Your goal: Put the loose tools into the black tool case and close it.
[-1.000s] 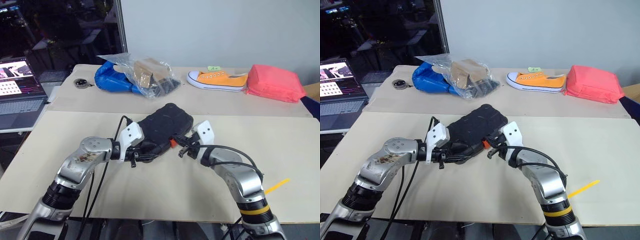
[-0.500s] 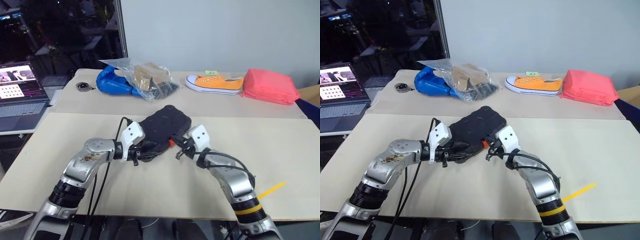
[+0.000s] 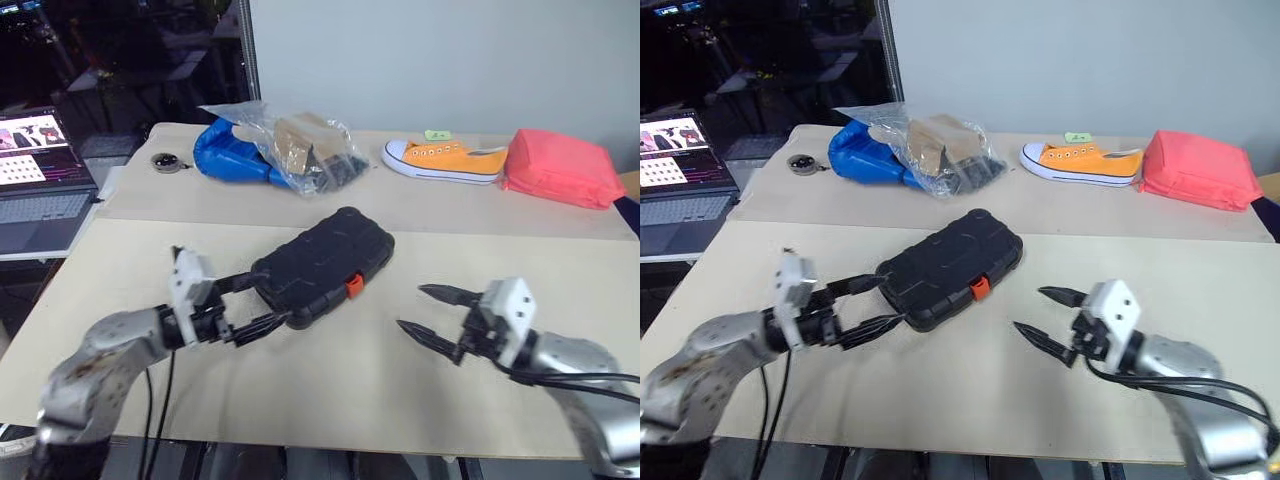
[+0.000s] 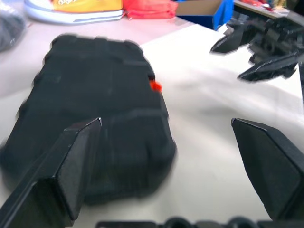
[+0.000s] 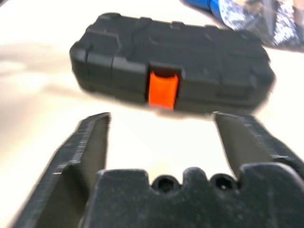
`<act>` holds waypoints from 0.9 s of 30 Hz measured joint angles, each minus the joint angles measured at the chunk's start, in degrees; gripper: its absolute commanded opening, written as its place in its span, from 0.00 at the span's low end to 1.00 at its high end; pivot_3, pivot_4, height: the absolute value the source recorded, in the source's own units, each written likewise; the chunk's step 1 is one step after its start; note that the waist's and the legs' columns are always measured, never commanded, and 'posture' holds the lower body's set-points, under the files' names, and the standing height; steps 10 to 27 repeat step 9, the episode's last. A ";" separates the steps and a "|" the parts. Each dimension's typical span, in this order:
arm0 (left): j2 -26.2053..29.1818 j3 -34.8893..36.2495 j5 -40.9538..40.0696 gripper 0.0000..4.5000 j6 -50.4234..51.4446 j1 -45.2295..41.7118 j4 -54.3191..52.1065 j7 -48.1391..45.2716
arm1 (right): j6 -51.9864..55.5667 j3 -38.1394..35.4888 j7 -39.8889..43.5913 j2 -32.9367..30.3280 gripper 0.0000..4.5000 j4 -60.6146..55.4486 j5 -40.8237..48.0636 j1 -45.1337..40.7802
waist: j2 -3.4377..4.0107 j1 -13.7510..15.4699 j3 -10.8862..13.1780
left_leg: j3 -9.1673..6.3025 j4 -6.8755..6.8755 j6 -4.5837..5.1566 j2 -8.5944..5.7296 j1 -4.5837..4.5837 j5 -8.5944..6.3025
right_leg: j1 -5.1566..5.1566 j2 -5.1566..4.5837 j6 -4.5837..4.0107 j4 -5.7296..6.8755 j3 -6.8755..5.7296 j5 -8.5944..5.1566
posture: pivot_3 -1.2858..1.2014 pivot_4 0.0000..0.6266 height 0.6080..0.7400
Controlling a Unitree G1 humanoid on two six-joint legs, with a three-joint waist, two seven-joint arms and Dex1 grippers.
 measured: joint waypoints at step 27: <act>5.61 14.29 -1.56 1.00 -0.51 15.56 -1.87 -5.53 | -3.16 -8.61 7.18 -2.18 0.99 2.85 0.43 7.99 | -0.11 0.89 0.14 | 0.55 -0.04 0.03 0.07 0.74 0.03 | 0.44 -0.48 -0.19 -0.05 -0.10 -0.52 | 0.52 0.24 1.00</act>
